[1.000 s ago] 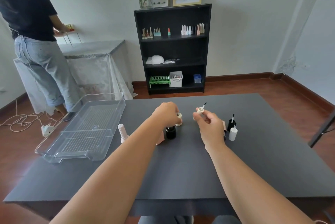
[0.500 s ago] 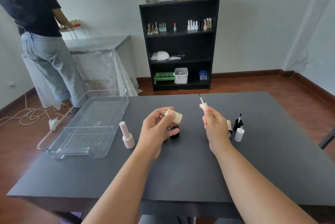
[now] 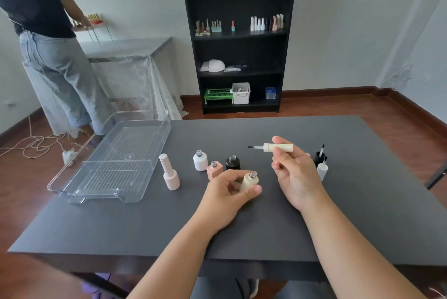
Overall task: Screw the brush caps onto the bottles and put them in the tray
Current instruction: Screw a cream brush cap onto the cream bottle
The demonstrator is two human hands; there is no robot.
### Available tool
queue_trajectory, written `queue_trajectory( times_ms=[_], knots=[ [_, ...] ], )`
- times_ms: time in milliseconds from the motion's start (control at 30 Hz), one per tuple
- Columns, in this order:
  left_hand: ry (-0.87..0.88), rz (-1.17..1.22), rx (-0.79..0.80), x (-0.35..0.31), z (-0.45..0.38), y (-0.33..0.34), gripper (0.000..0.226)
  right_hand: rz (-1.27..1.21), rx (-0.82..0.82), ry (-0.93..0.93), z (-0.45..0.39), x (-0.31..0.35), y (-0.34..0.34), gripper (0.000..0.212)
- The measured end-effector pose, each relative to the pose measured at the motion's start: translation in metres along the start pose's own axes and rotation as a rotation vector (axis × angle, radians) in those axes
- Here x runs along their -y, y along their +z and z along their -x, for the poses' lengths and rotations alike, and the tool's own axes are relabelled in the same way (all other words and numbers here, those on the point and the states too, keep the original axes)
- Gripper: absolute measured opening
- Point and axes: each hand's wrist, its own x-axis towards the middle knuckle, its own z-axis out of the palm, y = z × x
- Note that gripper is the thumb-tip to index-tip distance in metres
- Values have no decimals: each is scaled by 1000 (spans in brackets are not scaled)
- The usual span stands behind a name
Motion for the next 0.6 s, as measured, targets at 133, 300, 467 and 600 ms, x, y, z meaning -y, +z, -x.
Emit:
queue_trajectory(
  times_ms=[133,300,467,600],
  knots=[
    [69,-157,-100,5,3,0,23,245,21,-104,15,-4,-7,29],
    [171,-301,-128,8,6,5,28,431,-32,-251,22,-7,-13,40],
    [177,-355,-149,7,7,4,30,497,-50,-268,24,-7,-10,27],
    [181,-366,-147,6,8,5,28,507,-53,-266,25,-6,-7,23]
  ],
)
